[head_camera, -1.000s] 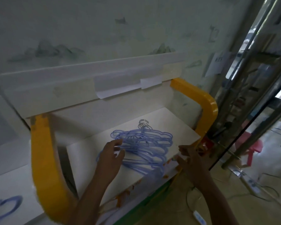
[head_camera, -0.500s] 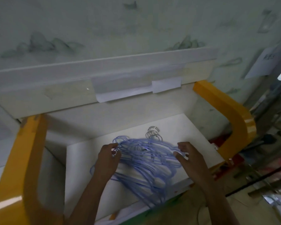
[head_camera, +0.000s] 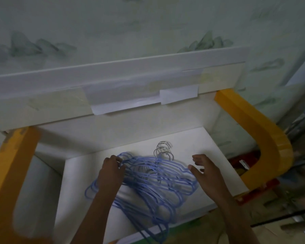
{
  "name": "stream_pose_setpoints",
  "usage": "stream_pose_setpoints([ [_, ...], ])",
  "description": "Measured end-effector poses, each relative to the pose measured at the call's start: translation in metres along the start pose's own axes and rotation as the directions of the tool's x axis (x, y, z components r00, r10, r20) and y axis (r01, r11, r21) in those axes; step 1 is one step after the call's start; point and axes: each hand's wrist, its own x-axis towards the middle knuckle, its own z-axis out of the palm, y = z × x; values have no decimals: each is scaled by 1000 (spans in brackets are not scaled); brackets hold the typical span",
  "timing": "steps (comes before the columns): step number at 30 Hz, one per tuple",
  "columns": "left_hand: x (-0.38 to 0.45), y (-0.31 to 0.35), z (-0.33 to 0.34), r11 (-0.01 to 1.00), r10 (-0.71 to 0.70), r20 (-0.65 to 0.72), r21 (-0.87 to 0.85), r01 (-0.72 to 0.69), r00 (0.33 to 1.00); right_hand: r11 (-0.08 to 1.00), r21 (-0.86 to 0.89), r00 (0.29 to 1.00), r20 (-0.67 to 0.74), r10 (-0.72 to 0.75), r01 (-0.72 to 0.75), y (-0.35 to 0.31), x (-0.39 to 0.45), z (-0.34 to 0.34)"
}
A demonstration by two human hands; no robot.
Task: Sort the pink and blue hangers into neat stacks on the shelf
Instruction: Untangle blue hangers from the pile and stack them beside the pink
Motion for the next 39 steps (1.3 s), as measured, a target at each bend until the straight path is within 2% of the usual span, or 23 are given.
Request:
stream_pose_setpoints([
  [6, 5, 2, -5, 1000, -7, -3, 28, 7, 1000, 1000, 7, 1000, -21, -20, 20, 8, 9, -13],
  [7, 5, 1, -5, 1000, -15, -9, -5, 15, 1000, 1000, 8, 999, -25, -23, 23, 9, 10, -15],
  [9, 4, 1, -6, 982, -72, 16, -176, 73, 997, 1000, 10, 999, -26, -27, 28, 11, 11, -17],
  [11, -1, 6, -10, 914, -155, 77, -367, 173, 985, 999, 12, 999, -22, -31, 31, 13, 10, -19],
  [14, -6, 10, -21, 762, -237, 172, -578, 293, 956, 999, 11, 999, -15, -37, 38, 16, 8, -21],
  [16, -10, 11, -27, 697, -217, 264, -632, 338, 940, 999, 9, 999, -17, -42, 42, 17, 6, -22],
  [19, -16, 12, -31, 657, -190, 339, -653, 376, 921, 999, 9, 999, -21, -43, 43, 19, 3, -25],
  [24, -25, 18, -32, 619, -222, 309, -688, 378, 925, 999, 16, 999, -21, -41, 41, 22, -3, -30],
  [28, -33, 24, -32, 601, -168, 289, -728, 330, 943, 999, 34, 999, -26, -37, 38, 22, -5, -34],
  [33, -37, 16, -38, 561, -153, 196, -790, 248, 969, 999, 24, 999, -34, -29, 30, 24, -5, -36],
  [39, -43, 10, -45, 508, -173, 89, -845, 166, 981, 1000, -28, 1000, 26, 13, -12, 29, -2, -27],
])
